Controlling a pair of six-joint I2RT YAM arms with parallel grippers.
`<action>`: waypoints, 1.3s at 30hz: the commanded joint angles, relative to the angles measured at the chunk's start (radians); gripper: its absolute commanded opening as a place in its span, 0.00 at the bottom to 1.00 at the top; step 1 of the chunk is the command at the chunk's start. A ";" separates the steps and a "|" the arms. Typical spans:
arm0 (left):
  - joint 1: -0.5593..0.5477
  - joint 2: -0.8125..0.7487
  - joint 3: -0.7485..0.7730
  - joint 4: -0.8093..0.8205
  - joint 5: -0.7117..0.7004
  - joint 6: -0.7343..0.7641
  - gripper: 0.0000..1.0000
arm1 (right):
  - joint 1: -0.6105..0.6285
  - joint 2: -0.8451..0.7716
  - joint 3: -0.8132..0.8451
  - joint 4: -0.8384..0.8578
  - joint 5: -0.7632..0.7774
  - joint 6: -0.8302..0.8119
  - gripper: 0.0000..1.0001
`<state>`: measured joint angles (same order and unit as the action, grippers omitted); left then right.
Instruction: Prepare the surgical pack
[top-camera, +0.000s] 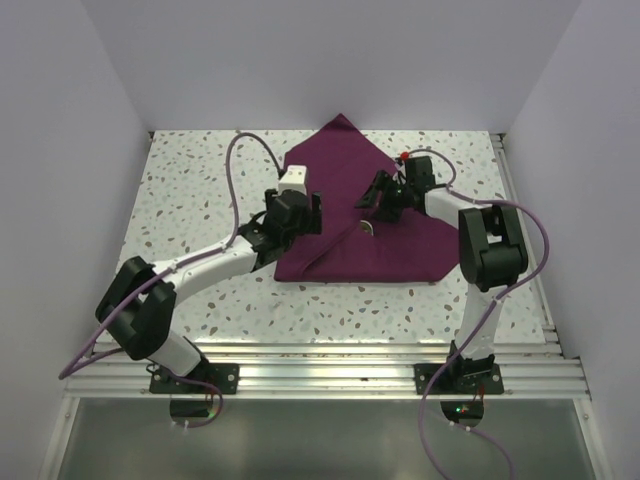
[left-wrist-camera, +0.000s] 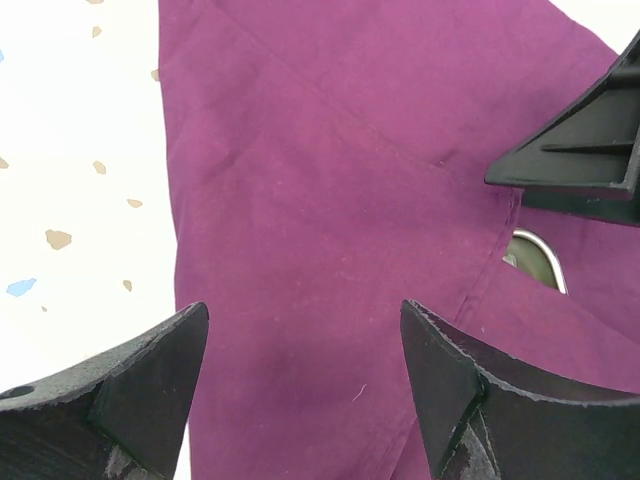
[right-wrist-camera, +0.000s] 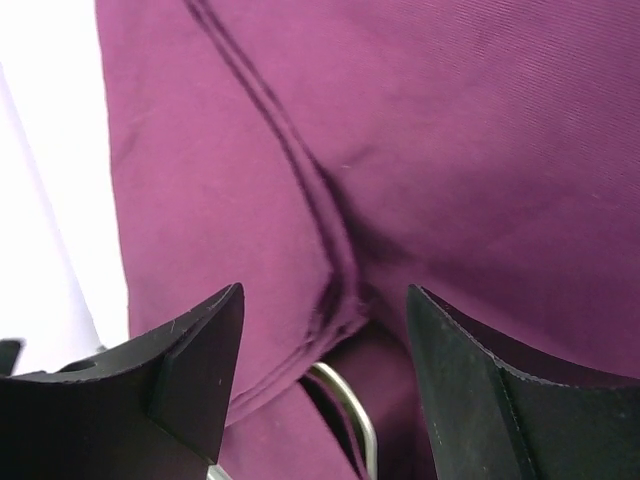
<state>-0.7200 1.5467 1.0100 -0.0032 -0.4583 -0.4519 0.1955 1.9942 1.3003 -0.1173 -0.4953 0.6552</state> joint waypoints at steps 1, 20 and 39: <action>0.002 -0.040 -0.028 0.005 -0.025 0.021 0.80 | -0.002 -0.069 -0.024 -0.013 0.069 -0.006 0.69; 0.016 -0.092 -0.105 -0.041 0.006 0.036 0.79 | 0.033 -0.031 -0.013 0.042 0.032 0.050 0.03; -0.015 -0.206 -0.270 0.063 0.233 -0.065 0.73 | 0.005 -0.055 0.022 -0.001 0.044 0.015 0.00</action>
<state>-0.7277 1.3800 0.7635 -0.0166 -0.2790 -0.4805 0.2146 1.9884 1.2827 -0.1135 -0.4614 0.6914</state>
